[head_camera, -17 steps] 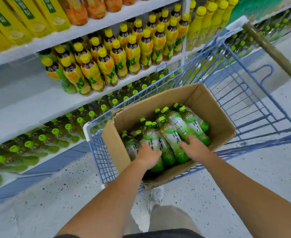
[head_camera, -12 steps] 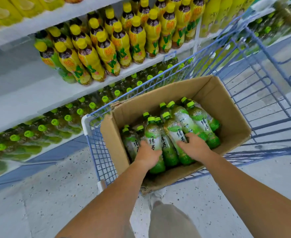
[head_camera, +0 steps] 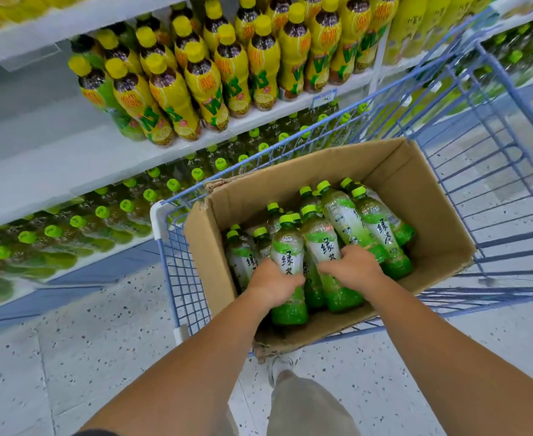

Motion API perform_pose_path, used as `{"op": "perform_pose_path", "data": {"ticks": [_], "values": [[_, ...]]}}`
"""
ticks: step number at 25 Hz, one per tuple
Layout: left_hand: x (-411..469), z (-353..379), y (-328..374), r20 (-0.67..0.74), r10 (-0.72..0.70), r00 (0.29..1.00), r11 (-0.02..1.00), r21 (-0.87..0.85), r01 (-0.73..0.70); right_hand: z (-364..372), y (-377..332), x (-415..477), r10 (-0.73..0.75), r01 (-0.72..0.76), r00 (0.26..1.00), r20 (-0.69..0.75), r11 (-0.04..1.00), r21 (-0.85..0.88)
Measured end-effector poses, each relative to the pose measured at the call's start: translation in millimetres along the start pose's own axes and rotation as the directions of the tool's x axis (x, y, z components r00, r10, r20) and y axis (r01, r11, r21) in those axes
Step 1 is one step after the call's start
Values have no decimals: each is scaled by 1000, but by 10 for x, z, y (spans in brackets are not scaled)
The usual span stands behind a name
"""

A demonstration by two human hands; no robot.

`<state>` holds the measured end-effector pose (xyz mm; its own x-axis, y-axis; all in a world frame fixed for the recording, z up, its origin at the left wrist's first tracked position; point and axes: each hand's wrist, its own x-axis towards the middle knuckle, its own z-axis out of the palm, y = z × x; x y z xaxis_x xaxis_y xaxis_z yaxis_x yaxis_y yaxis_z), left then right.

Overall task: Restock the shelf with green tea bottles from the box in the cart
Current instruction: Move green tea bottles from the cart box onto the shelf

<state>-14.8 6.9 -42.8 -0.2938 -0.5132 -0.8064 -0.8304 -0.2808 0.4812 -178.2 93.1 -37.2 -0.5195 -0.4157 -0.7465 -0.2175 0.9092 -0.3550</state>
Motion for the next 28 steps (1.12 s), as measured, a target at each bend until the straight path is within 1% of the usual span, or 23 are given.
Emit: {"op": "perform_pose_path", "data": {"ticks": [2, 4, 8, 11, 15, 16, 20, 23, 28], "values": [[-155, -88, 8, 1, 36, 999, 999, 1, -36, -1, 4, -139, 12, -1, 998, -57, 981, 192], [-335, -179, 26, -15, 76, 997, 996, -44, -77, -19, -21, -324, 3, 34, 992, -124, 955, 296], [-715, -437, 104, -11, 163, 987, 967, -197, -162, -34, -191, -746, -95, 183, 963, -253, 919, 350], [-1050, -793, 95, -53, 248, 967, 940, -229, -253, 38, -479, -1072, -163, 278, 940, -300, 874, 398], [-1473, -1381, -153, -152, 382, 912, 877, -250, -409, 209, -1023, -1488, -249, 349, 924, -291, 860, 372], [-1568, -1529, -259, -173, 381, 908, 870, -265, -416, 270, -1174, -1592, -275, 371, 916, -293, 859, 353], [-1842, -2197, -771, -252, 298, 921, 876, -310, -369, 627, -1831, -2016, -356, 456, 877, -324, 830, 321], [-1930, -2747, -1193, -343, 286, 895, 872, -293, -391, 962, -2323, -2270, -422, 514, 845, -328, 809, 284], [-1980, -3695, -1860, -442, 265, 857, 876, -261, -406, 1550, -3062, -2516, -473, 529, 835, -281, 830, 175]]}}
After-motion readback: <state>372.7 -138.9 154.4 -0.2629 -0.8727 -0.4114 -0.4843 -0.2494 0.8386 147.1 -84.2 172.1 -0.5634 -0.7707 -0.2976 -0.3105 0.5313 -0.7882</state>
